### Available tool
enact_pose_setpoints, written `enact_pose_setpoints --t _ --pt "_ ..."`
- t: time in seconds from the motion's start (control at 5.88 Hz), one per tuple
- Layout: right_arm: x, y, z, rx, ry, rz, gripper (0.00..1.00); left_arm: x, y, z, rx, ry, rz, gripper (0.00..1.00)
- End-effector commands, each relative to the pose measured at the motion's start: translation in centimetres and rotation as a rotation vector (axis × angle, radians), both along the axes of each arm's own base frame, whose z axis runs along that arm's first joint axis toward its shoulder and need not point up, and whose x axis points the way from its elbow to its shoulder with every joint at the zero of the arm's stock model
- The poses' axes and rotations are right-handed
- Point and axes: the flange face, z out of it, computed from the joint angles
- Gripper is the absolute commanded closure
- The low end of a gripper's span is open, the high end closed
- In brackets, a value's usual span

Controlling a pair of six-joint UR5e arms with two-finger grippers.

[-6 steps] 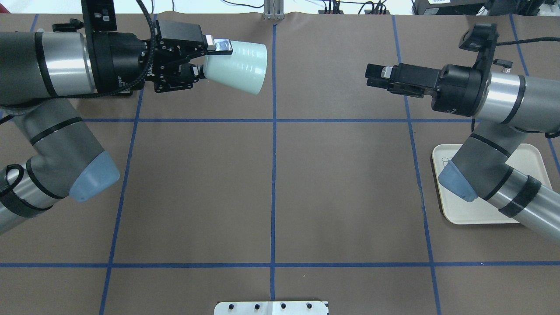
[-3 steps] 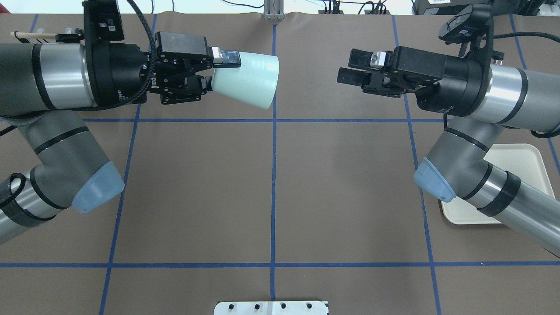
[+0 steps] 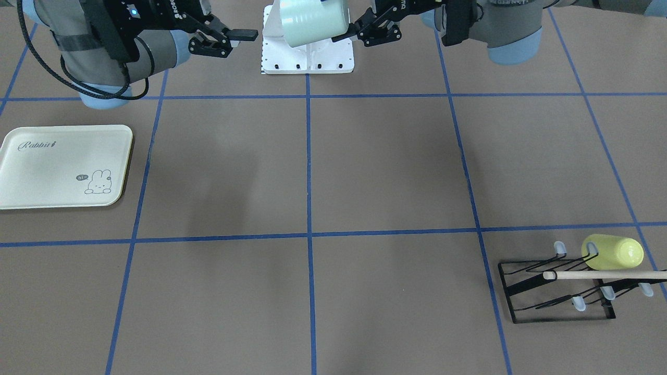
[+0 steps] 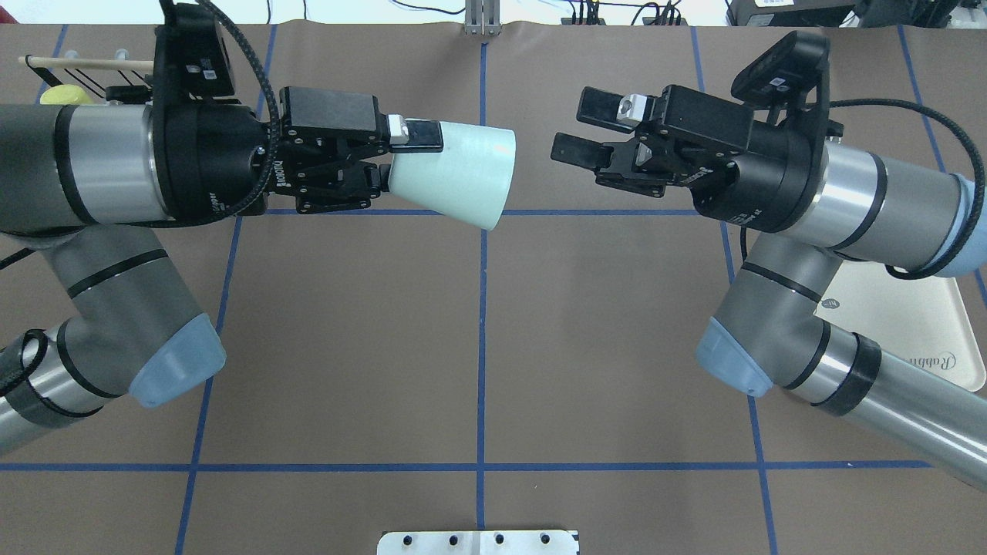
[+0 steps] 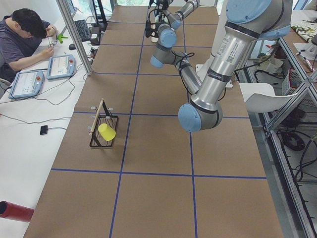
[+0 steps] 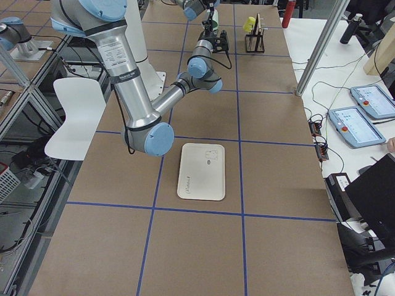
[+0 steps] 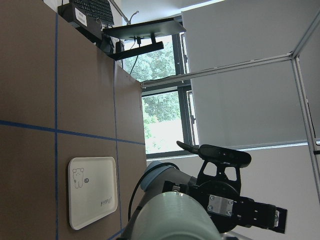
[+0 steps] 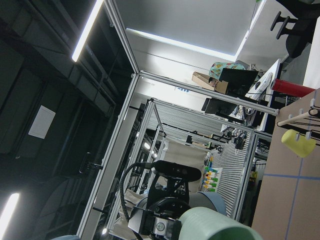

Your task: Left arm grabs green cup and hands to right arm on tray

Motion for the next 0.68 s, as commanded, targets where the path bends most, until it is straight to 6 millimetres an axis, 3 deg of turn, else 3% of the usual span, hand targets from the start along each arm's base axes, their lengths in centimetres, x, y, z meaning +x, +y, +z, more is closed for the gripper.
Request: enact_pose_setpoints --t 0.0,0.51 --pt "-1.0 1.2 -0.2 -0.013 -0.021 -0.023 0.06 0.2 0.2 -0.1 -0.009 0.008 0.009 1.0" --pt "-1.7 3.3 -1.0 -0.015 -0.058 -0.058 0.09 0.4 0.0 0.2 -0.014 0.002 0.01 1.0"
